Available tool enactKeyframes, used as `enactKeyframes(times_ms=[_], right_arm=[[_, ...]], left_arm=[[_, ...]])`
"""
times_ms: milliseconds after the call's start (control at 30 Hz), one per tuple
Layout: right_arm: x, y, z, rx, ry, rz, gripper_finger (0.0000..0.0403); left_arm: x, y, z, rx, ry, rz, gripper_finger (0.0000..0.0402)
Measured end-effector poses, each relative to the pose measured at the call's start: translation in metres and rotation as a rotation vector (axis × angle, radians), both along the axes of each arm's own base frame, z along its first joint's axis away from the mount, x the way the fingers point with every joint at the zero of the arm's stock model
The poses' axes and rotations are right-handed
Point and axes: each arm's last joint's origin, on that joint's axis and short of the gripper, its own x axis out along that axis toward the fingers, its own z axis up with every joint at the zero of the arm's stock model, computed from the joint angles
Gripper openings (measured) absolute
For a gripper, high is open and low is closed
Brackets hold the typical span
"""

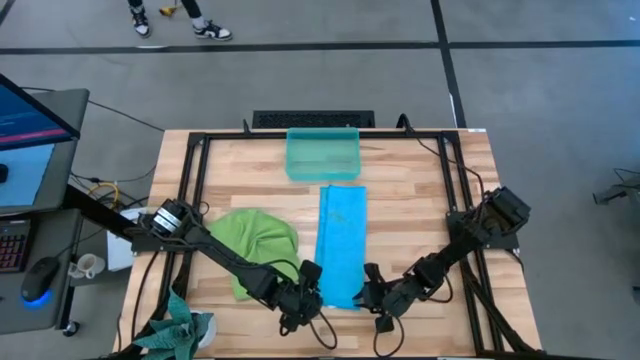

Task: Roll microfiber towels into tight, uniform cylinder then place into a basket
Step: Fold the blue microfiber cloth

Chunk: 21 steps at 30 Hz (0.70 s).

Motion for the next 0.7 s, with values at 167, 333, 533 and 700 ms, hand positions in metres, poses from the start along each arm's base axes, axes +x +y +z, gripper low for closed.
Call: enactKeyframes(times_ms=[167, 333, 533, 700], right_arm=[[0.000, -0.001, -0.001, 0.023, 0.024, -0.010, 0.0102], [-0.002, -0.004, -0.004, 0.053, 0.088, -0.049, 0.0102], [-0.002, -0.005, -0.005, 0.096, 0.132, -0.032, 0.0102], [0.000, -0.007, -0.005, 0.097, 0.135, -0.023, 0.0102]], left_arm=[[0.004, 0.006, 0.000, -0.002, -0.002, 0.015, 0.0185], [0.008, 0.014, 0.000, -0.011, 0.006, 0.023, 0.0185], [0.011, 0.020, 0.000, -0.012, 0.008, 0.036, 0.0185], [0.012, 0.021, 0.000, -0.011, 0.008, 0.038, 0.0185]])
